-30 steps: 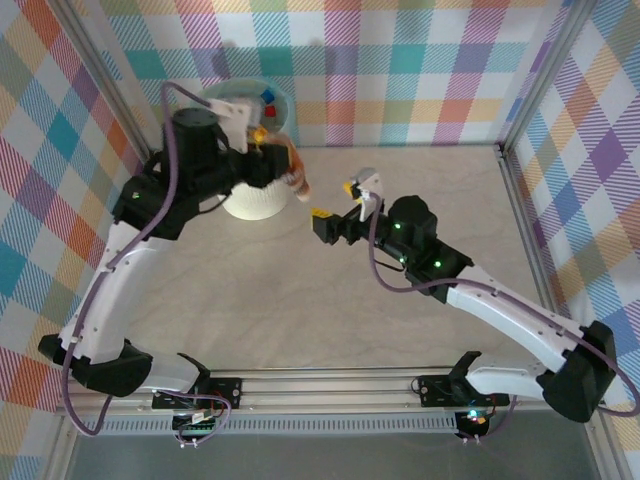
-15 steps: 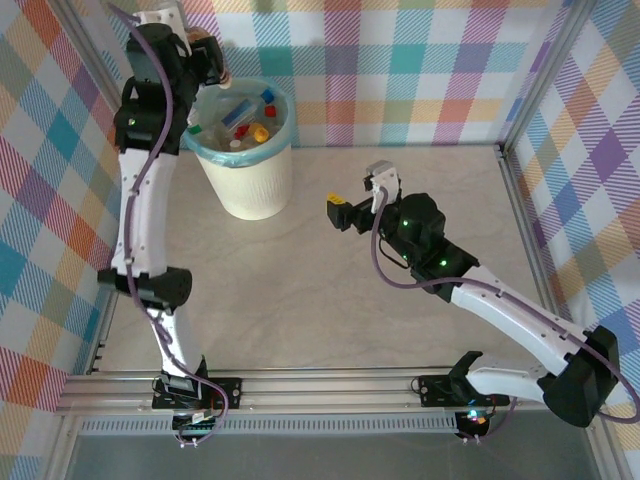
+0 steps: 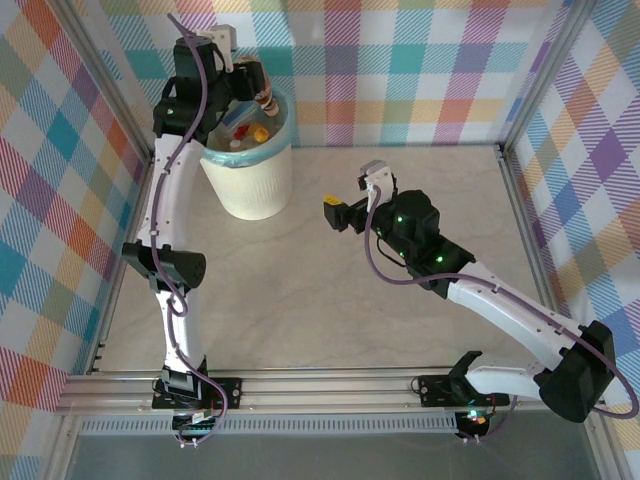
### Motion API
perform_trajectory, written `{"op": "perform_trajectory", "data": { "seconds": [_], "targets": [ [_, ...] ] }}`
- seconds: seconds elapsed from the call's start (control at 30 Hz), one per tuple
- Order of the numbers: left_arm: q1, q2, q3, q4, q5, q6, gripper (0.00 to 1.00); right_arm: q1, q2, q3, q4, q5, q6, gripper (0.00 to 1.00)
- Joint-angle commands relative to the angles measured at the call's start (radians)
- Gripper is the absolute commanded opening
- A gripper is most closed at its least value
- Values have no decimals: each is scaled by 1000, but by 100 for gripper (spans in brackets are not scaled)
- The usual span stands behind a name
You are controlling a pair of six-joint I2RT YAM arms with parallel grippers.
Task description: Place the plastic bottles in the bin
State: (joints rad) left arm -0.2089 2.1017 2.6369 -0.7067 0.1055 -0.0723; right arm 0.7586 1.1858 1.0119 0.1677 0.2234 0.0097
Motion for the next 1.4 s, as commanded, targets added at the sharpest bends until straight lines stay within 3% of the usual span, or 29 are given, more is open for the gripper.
{"op": "perform_trajectory", "data": {
  "seconds": [0.0, 0.3, 0.77, 1.13, 1.37],
  "targets": [
    [-10, 48, 28, -57, 33, 74, 50, -6, 16, 28, -3, -17, -5, 96],
    [-15, 138, 10, -138, -71, 176, 54, -5, 47, 51, -42, -42, 6, 96],
    [-7, 234, -1, -210, -145, 176, 62, -5, 78, 68, -83, -47, 18, 97],
    [18, 239, 7, -192, -76, 86, 64, -5, 103, 93, -107, -55, 29, 97],
    [48, 103, 22, -76, -12, -39, 78, -6, 109, 111, -116, -55, 42, 97]
  ]
}}
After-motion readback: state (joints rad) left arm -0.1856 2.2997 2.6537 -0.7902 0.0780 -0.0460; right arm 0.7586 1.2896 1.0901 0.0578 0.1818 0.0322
